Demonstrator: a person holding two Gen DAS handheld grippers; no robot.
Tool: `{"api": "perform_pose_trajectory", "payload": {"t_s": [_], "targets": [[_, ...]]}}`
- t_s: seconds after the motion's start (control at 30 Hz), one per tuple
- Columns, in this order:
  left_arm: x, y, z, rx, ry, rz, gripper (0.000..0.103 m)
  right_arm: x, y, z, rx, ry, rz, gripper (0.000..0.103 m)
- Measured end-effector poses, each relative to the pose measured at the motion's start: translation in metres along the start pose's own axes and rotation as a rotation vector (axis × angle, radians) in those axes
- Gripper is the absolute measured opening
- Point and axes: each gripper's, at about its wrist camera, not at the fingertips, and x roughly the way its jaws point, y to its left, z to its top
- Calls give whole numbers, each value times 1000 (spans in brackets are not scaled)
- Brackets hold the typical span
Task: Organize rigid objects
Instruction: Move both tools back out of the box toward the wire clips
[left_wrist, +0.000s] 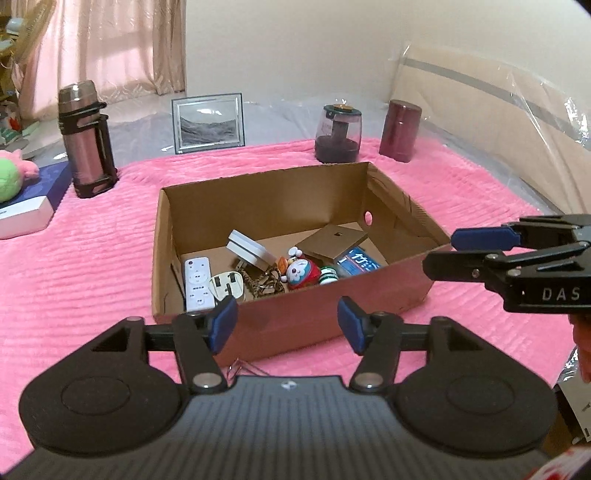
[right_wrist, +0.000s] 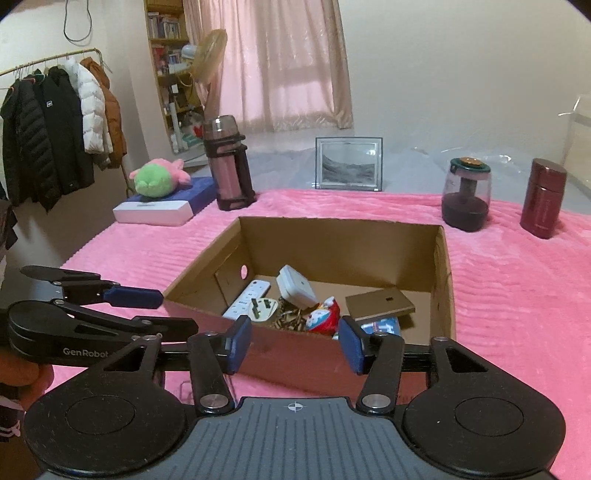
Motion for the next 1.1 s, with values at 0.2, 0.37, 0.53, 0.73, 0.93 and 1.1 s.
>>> {"api": "perform_pose_trajectory", "payload": {"t_s": [0.2,0.37,0.53,0.73,0.93,1.1], "targets": [[-26,-8,-22,-11,-43,23,65,-20,7,-24,30,9,-31,56],[-42,-15,-37,-29,-71,32,71,-30,10,-43,47,31,-56,59],[-50,-15,-53,-63,-77,51,75,-35,11,-60,62,57,-59,62],[-56,-8,-71,-119,-68,71,77,-36,12,-76,77,87,-55,64],[-60,-3,-93,-125,-54,117,77,-36,11,-97,92,101,-54,64],[-61,5,-111,-139,-32,133,77,-35,12,-117,100,113,-51,65]]}}
